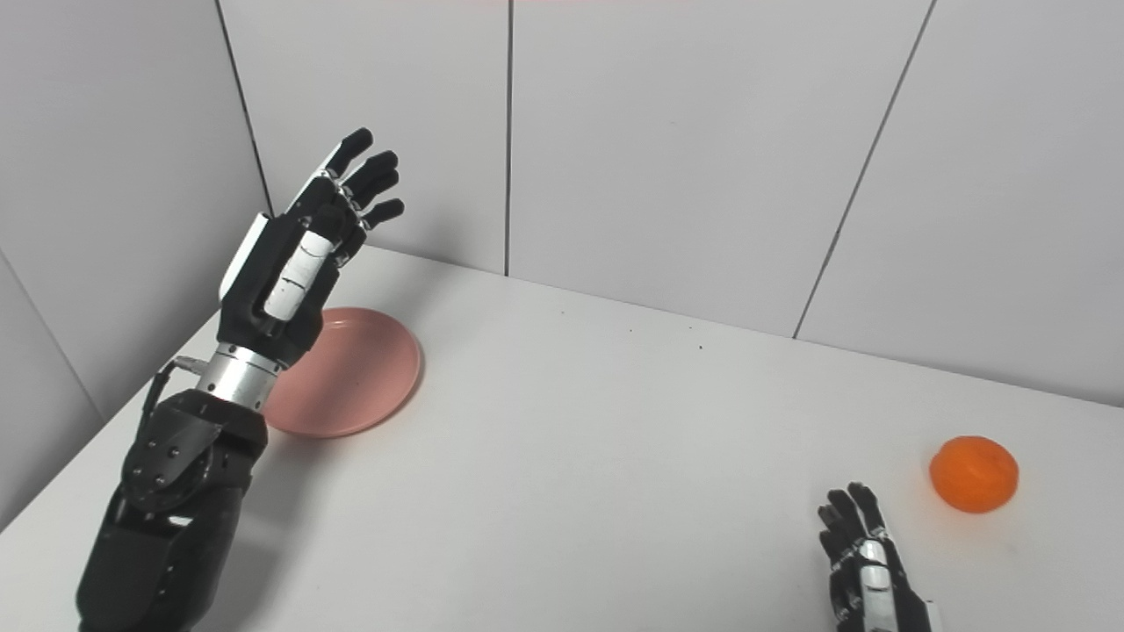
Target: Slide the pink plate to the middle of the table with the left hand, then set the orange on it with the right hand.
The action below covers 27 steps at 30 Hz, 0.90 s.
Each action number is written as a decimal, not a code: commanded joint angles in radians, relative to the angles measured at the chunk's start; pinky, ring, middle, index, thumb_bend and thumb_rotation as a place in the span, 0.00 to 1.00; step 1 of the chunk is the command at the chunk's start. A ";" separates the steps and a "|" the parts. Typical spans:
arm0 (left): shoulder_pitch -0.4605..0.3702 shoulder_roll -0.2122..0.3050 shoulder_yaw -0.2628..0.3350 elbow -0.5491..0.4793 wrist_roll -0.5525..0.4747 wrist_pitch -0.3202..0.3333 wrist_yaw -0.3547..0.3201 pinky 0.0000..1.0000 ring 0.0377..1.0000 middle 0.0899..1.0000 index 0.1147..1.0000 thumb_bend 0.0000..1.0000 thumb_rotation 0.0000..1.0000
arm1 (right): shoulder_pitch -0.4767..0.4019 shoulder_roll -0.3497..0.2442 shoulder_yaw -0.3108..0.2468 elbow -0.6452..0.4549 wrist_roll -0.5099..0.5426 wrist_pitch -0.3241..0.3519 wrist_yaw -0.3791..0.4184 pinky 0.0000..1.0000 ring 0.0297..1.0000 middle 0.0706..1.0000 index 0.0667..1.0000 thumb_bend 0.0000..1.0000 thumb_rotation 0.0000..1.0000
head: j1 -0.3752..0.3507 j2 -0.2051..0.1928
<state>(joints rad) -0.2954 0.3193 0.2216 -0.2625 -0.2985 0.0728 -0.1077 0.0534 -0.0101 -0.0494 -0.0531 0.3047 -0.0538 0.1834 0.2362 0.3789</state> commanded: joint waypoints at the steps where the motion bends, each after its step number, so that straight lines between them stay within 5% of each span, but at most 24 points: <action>1: -0.055 0.048 0.030 0.025 0.022 -0.025 0.009 0.84 0.91 0.89 0.90 0.90 0.74 | 0.063 0.027 0.010 0.140 0.009 -0.029 0.017 0.98 0.92 0.90 0.91 0.66 0.77 | 0.001 0.001; 9: -0.105 0.132 0.080 0.196 0.038 -0.075 -0.011 0.76 0.88 0.85 0.92 0.93 0.72 | 0.064 0.021 0.016 0.145 0.005 -0.036 0.028 0.99 0.93 0.90 0.92 0.64 0.76 | 0.001 0.002; 12: -0.120 0.156 0.101 0.282 0.029 -0.113 -0.029 0.76 0.89 0.88 0.92 0.85 0.65 | 0.064 0.019 0.018 0.146 0.004 -0.037 0.031 0.99 0.93 0.90 0.92 0.64 0.76 | 0.000 0.003; 27: -0.161 0.213 0.137 0.653 0.051 -0.316 -0.057 0.70 0.87 0.87 0.92 0.86 0.66 | 0.068 0.014 0.019 0.134 0.005 -0.021 0.030 0.98 0.92 0.88 0.92 0.65 0.77 | -0.001 0.007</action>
<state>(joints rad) -0.4003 0.4896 0.3507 0.3952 -0.2502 -0.1787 -0.1572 0.0536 -0.0148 -0.0460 -0.0522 0.3012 -0.0544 0.1890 0.2362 0.3850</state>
